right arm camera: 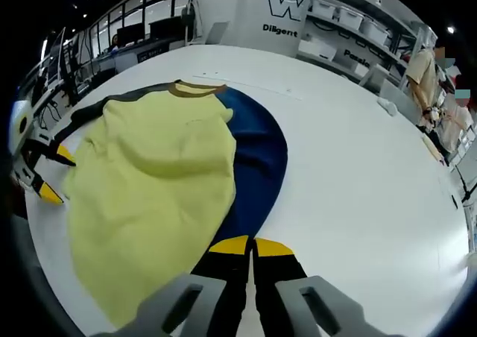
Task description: Fold the garment on the visible template until the final outline fits inside the template.
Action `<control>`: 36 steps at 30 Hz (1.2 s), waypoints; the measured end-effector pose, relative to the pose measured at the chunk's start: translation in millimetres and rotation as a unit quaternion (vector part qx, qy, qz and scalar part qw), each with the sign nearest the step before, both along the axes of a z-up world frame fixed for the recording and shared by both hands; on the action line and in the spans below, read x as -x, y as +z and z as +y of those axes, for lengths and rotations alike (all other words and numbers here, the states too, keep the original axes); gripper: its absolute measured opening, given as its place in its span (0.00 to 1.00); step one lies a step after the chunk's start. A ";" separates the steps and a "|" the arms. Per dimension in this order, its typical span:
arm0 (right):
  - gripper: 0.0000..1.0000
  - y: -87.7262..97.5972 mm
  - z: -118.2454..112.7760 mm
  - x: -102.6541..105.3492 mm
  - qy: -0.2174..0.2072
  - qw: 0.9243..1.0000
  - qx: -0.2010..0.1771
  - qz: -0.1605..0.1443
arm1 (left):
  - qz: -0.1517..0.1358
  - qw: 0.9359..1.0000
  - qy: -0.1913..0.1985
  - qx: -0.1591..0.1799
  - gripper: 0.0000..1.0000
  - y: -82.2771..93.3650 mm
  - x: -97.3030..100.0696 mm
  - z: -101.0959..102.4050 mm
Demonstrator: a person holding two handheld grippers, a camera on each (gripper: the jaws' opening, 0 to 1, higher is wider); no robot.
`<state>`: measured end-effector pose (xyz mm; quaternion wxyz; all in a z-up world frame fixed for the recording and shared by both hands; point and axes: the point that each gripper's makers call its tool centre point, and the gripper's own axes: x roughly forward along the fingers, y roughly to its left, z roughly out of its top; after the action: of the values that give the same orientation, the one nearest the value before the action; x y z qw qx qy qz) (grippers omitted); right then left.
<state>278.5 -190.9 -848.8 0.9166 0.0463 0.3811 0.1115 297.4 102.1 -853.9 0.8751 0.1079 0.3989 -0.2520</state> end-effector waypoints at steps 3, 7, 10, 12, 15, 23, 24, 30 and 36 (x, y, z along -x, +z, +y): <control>0.00 -2.7 0.7 1.8 0.001 1.000 0.000 0.004 | -0.001 1.000 0.001 0.000 0.30 0.0 0.3 0.8; 0.00 -14.7 -3.3 4.6 -0.004 1.000 0.026 0.009 | 0.001 1.000 -0.004 0.005 0.21 -4.2 3.7 1.1; 0.00 -17.6 -5.1 6.2 -0.010 0.999 0.043 0.001 | -0.007 1.000 -0.019 -0.006 0.09 -7.3 6.2 1.0; 0.00 -17.5 -4.7 5.8 -0.008 0.999 0.050 -0.003 | -0.009 1.000 -0.018 0.000 0.07 -7.4 6.2 -0.1; 0.00 -17.7 -3.9 5.4 -0.002 0.998 0.068 -0.006 | -0.009 1.000 -0.015 0.003 0.07 -7.6 5.9 -0.1; 0.00 -18.0 1.7 1.8 0.022 0.992 0.119 -0.019 | -0.015 1.000 -0.009 -0.010 0.06 1.5 9.6 19.3; 0.00 -18.0 1.7 1.7 0.024 0.992 0.121 -0.017 | -0.014 1.000 -0.003 -0.011 0.06 2.1 9.0 24.2; 0.00 -12.1 -10.1 -4.0 0.036 0.988 0.146 -0.019 | -0.004 0.998 0.006 -0.070 0.06 -2.6 11.1 58.4; 0.00 1.6 -38.1 -11.8 0.034 0.987 0.157 -0.013 | 0.001 0.994 0.026 -0.105 0.06 -8.3 0.7 92.9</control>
<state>290.3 -229.0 -847.2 0.9129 -0.1129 0.3837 0.0817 296.7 195.0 -862.1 0.8647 0.1885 0.4270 -0.1855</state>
